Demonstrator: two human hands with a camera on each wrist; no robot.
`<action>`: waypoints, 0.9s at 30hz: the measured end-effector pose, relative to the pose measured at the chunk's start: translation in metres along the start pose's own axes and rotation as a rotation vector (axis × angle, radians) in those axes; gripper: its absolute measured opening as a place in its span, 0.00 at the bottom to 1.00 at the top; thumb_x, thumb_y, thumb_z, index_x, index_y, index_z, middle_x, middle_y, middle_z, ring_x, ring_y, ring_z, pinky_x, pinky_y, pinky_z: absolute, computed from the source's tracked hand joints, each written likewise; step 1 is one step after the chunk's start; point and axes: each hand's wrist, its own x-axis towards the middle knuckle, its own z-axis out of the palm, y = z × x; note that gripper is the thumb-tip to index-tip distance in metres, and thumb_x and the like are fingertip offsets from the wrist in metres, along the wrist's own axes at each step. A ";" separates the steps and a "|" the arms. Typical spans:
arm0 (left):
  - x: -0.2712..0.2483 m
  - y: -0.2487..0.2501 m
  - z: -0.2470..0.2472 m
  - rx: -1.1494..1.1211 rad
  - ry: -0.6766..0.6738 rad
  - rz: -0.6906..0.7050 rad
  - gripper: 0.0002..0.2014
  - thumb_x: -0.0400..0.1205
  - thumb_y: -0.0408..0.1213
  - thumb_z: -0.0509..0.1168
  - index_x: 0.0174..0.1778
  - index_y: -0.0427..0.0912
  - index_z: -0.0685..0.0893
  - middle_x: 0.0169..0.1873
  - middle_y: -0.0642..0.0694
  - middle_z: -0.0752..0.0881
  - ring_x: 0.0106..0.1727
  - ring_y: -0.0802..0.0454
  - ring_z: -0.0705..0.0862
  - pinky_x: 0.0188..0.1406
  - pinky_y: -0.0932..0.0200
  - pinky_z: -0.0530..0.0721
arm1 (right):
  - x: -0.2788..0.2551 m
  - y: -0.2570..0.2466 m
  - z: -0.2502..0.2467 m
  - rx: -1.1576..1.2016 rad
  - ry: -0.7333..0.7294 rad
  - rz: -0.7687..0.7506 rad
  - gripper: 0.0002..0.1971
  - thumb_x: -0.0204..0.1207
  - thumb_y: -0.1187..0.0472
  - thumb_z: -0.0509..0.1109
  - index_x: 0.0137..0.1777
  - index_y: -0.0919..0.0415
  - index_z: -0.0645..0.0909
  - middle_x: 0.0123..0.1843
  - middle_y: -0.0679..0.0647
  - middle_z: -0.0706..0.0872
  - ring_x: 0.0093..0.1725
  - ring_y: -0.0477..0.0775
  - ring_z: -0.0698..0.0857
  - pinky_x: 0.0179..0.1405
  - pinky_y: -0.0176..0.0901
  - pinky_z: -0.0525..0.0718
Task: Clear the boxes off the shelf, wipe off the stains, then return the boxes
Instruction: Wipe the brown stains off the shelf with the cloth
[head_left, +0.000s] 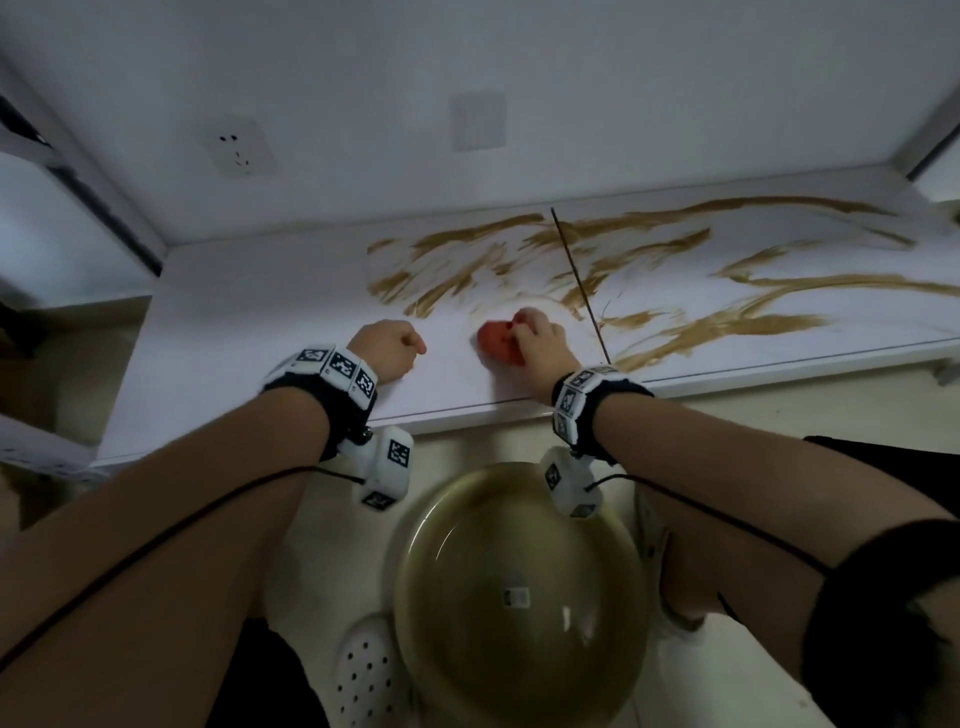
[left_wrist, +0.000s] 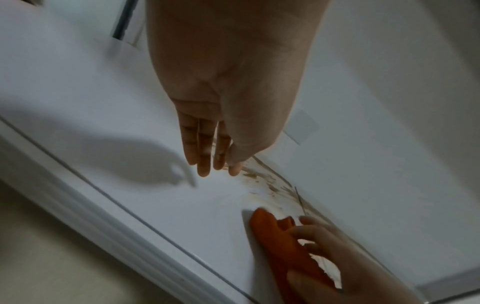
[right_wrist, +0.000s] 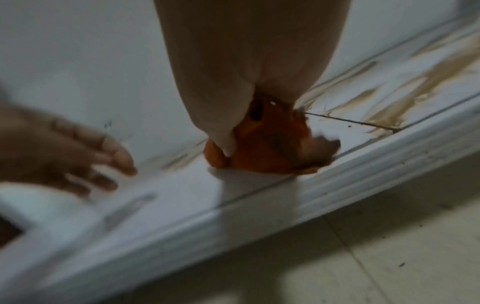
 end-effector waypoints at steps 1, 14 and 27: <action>0.005 -0.002 0.001 0.073 -0.009 0.005 0.14 0.84 0.30 0.55 0.57 0.41 0.85 0.62 0.42 0.84 0.63 0.44 0.81 0.64 0.54 0.77 | 0.000 0.001 0.006 -0.055 -0.091 -0.022 0.23 0.80 0.62 0.63 0.75 0.56 0.67 0.83 0.52 0.52 0.76 0.65 0.62 0.72 0.58 0.71; 0.026 -0.028 0.030 0.580 -0.060 -0.161 0.18 0.82 0.30 0.57 0.24 0.40 0.67 0.30 0.46 0.77 0.31 0.50 0.77 0.32 0.60 0.75 | 0.012 -0.015 0.023 -0.348 -0.388 -0.278 0.25 0.87 0.56 0.49 0.83 0.45 0.51 0.86 0.45 0.48 0.84 0.58 0.49 0.81 0.64 0.51; 0.027 -0.022 0.038 0.782 -0.055 -0.116 0.12 0.83 0.30 0.56 0.55 0.35 0.83 0.57 0.40 0.85 0.60 0.43 0.83 0.65 0.54 0.74 | 0.042 -0.012 0.017 -0.262 -0.361 -0.151 0.32 0.85 0.64 0.53 0.83 0.41 0.47 0.86 0.46 0.42 0.85 0.60 0.44 0.81 0.63 0.46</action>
